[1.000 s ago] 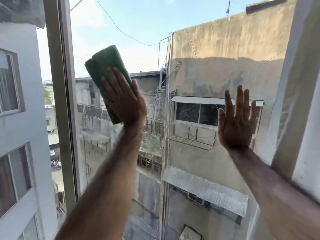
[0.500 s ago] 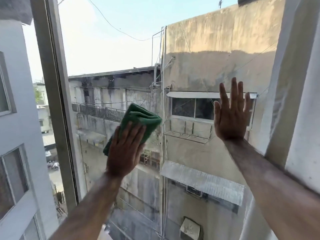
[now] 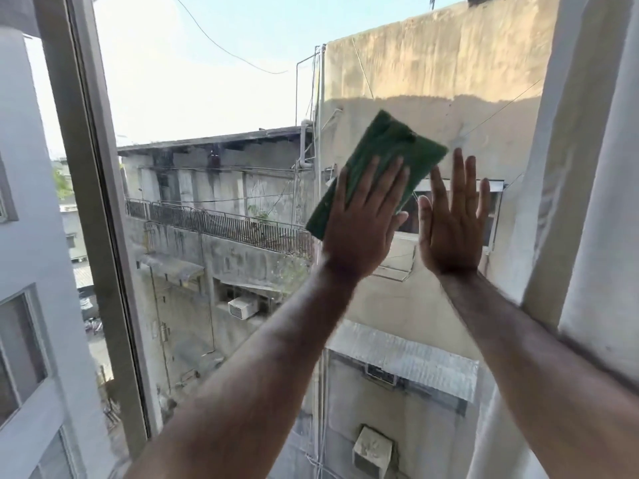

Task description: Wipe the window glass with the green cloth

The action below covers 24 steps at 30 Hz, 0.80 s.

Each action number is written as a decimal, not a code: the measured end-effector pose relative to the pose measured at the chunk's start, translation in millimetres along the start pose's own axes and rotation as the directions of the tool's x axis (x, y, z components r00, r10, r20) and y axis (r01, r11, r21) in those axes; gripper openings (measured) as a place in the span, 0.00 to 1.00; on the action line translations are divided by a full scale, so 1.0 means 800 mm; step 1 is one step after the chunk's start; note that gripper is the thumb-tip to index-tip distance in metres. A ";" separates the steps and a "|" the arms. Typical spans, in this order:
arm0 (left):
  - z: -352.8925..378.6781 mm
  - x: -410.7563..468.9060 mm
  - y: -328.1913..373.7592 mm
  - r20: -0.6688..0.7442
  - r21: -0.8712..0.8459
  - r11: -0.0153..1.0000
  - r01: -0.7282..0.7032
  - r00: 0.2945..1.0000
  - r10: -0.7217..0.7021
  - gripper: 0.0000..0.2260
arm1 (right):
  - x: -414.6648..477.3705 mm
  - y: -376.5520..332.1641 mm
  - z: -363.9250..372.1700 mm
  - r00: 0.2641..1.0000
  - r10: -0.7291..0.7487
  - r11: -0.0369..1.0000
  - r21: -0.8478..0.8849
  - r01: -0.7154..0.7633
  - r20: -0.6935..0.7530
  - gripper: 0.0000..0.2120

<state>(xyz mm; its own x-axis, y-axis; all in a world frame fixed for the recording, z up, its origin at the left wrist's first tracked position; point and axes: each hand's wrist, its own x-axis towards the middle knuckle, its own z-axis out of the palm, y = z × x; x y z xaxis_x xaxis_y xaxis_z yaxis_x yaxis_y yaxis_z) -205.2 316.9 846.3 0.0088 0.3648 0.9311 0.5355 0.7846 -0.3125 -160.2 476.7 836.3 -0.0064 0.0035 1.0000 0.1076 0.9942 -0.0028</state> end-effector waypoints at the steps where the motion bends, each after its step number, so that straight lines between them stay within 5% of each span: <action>1: 0.004 -0.026 0.000 0.032 0.007 0.999 -0.053 0.998 0.053 0.28 | 0.000 0.001 0.000 1.000 -0.005 1.000 0.007 0.005 -0.005 0.26; 8: -0.042 -0.195 -0.134 0.149 0.138 0.982 -0.130 0.983 0.109 0.28 | 0.001 -0.006 -0.002 1.000 0.005 1.000 0.014 -0.005 -0.011 0.26; 12: -0.073 -0.165 -0.198 -0.021 0.152 0.934 0.324 0.946 -0.324 0.27 | -0.001 -0.006 -0.005 1.000 0.008 1.000 0.016 -0.008 -0.007 0.26; 15: -0.081 -0.062 -0.206 -0.141 0.037 0.732 0.680 0.729 -0.670 0.27 | 0.000 -0.008 -0.004 1.000 0.015 1.000 0.013 -0.015 -0.005 0.26; 17: -0.075 0.000 -0.183 -0.169 0.014 0.653 0.757 0.646 -0.745 0.29 | 0.001 -0.008 -0.004 1.000 0.018 1.000 0.007 -0.018 -0.006 0.26; 21: -0.041 0.001 -0.073 -0.110 0.061 0.916 0.398 0.914 -0.390 0.26 | 0.001 -0.009 -0.008 1.000 0.014 1.000 -0.001 -0.014 -0.002 0.26; 24: -0.028 -0.062 -0.052 0.010 0.048 0.969 0.242 0.970 -0.243 0.27 | 0.001 -0.008 -0.012 1.000 0.015 1.000 -0.010 -0.015 0.008 0.26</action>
<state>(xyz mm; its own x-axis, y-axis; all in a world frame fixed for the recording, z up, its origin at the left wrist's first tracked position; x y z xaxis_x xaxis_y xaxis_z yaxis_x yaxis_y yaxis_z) -208.8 254.8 817.5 -0.1305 0.1682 0.9771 0.4801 0.8730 -0.0862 -151.4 469.3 837.5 -0.0131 0.0194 0.9997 0.1174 0.9929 -0.0177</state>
